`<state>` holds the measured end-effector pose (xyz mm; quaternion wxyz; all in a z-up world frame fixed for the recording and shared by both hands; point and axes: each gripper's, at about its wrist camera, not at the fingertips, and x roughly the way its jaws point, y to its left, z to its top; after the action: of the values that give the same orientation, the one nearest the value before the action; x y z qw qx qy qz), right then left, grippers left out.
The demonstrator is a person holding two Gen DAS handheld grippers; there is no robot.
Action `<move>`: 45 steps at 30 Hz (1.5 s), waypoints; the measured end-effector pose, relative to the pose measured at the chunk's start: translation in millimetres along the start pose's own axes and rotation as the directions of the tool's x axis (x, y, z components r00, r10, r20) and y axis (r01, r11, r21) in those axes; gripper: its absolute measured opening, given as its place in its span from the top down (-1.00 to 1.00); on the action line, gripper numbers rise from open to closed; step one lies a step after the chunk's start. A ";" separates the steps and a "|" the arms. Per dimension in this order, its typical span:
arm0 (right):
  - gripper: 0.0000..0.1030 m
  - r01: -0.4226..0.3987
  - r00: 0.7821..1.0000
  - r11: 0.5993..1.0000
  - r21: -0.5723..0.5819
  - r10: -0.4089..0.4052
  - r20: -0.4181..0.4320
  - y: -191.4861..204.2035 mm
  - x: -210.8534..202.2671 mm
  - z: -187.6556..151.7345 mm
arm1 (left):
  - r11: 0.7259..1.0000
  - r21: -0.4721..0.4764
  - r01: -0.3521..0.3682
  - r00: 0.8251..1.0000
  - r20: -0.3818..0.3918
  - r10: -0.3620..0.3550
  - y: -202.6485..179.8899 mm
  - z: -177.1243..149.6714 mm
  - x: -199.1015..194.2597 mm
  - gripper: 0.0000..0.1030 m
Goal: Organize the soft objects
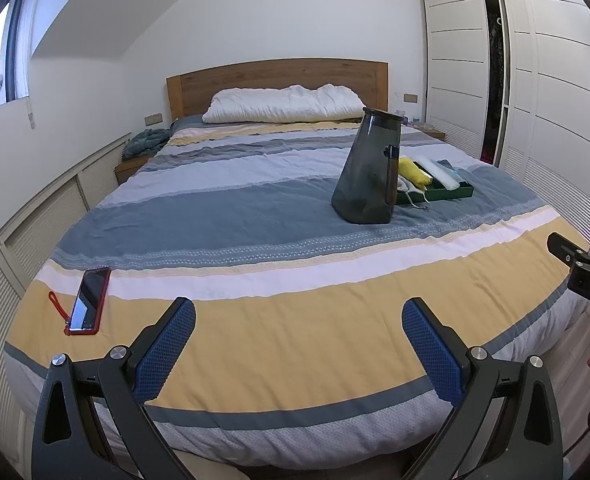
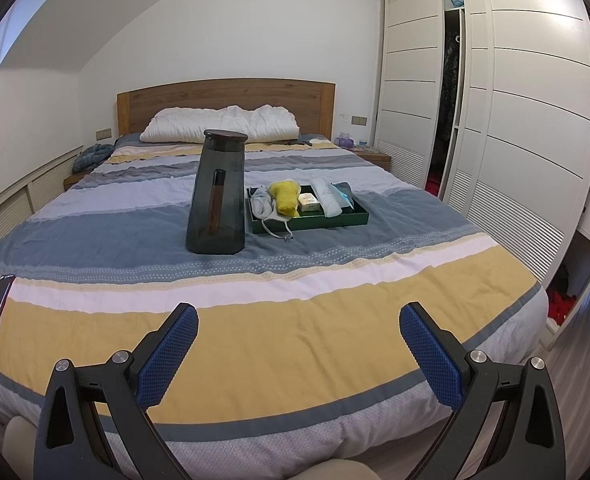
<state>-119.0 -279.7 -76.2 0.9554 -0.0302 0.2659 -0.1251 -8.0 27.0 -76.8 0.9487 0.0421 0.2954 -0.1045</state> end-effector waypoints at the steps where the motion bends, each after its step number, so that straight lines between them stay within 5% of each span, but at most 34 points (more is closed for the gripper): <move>1: -0.99 0.000 1.000 1.000 0.000 0.000 0.000 0.0 0.0 0.0 | 1.000 0.000 0.000 1.000 0.000 0.000 0.1 0.1 0.2 -0.97; 45: -0.99 -0.007 1.000 0.994 -0.105 0.005 -0.018 37.2 0.8 0.9 | 0.999 0.036 0.028 0.998 -0.057 -0.026 -7.5 -5.5 14.1 -0.97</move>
<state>-109.6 -244.0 -80.5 0.9505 -0.0786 0.2805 -0.1084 -1.4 18.1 -89.5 0.9375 0.0587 0.3208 -0.1215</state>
